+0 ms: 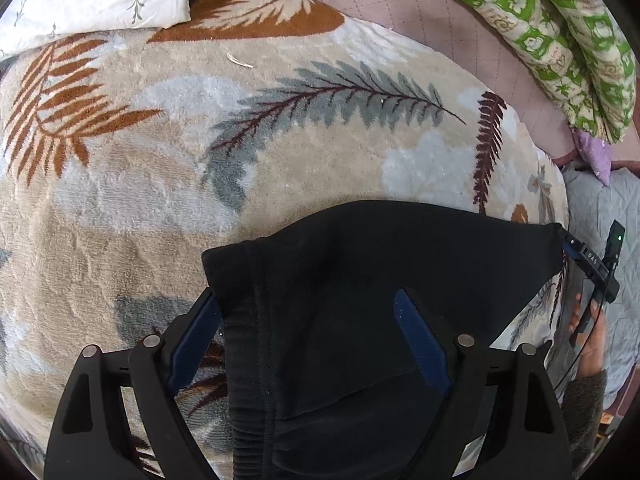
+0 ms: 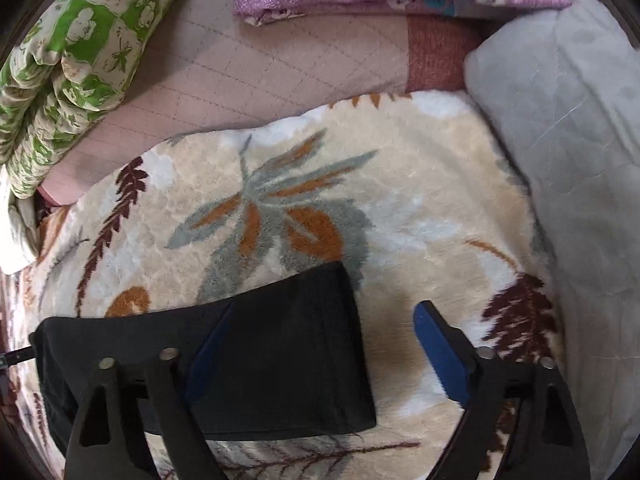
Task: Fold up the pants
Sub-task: 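Grasp the waistband with the left tool while the right tool grasps the waistband edge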
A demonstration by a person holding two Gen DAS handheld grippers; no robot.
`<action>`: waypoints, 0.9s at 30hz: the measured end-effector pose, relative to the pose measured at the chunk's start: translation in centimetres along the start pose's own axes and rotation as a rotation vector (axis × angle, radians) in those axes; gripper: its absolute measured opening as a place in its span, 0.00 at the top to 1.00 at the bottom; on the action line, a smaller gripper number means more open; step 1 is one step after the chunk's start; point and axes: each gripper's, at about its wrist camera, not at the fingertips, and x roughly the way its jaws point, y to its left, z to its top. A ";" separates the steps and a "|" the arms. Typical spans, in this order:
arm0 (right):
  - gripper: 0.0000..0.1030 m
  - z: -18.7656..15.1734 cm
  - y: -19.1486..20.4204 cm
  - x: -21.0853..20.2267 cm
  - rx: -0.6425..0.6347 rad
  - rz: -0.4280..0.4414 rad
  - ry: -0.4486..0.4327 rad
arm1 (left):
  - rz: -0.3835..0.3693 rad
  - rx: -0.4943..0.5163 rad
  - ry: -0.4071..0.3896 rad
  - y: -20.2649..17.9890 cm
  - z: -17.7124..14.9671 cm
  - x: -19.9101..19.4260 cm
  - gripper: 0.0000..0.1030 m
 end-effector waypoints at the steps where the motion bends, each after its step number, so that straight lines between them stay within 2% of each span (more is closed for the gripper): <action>1: 0.22 0.0 0.0 0.3 0.003 0.016 0.005 | -0.003 -0.011 -0.004 0.1 0.1 0.0 0.14; 2: 0.27 0.0 0.1 0.6 0.002 0.021 0.011 | -0.003 -0.017 -0.009 0.1 0.1 0.1 0.15; 3: 0.38 -0.1 0.2 0.9 -0.001 0.025 0.020 | -0.003 -0.017 -0.014 0.1 0.2 0.0 0.15; 4: 0.44 -0.1 0.5 1.2 -0.007 0.027 0.028 | -0.002 -0.012 -0.019 0.0 0.2 0.0 0.15; 5: 0.47 -0.1 0.6 1.4 -0.010 0.018 0.031 | 0.006 -0.006 -0.023 -0.1 0.1 0.1 0.19; 6: 0.50 -0.1 0.8 1.4 -0.016 0.006 0.027 | 0.024 0.004 -0.027 -0.3 0.1 0.2 0.30; 7: 0.55 -0.1 0.9 1.4 -0.025 0.005 0.021 | 0.052 0.020 -0.030 -0.5 0.0 0.2 0.35; 8: 0.71 -0.1 0.9 1.4 -0.030 0.006 0.019 | 0.069 0.026 -0.033 -0.7 0.0 0.3 0.45; 9: 0.81 -0.1 0.8 1.3 -0.034 0.003 0.020 | 0.085 0.024 -0.041 -0.6 0.1 0.2 0.61; 11: 0.84 -0.1 0.6 0.9 -0.032 0.023 0.010 | 0.087 -0.015 -0.048 0.1 0.3 -0.1 0.75; 12: 0.85 -0.1 0.6 0.5 -0.034 0.026 0.000 | 0.081 -0.034 -0.051 0.4 0.3 -0.3 0.78; 16: 0.86 -0.5 0.9 -1.0 -0.067 0.021 -0.033 | 0.073 -0.078 -0.093 1.0 0.1 -1.3 0.78; 27: 0.87 -1.9 1.8 -5.2 -0.157 -0.021 -0.091 | 0.046 -0.112 -0.213 0.2 -1.9 -5.5 0.79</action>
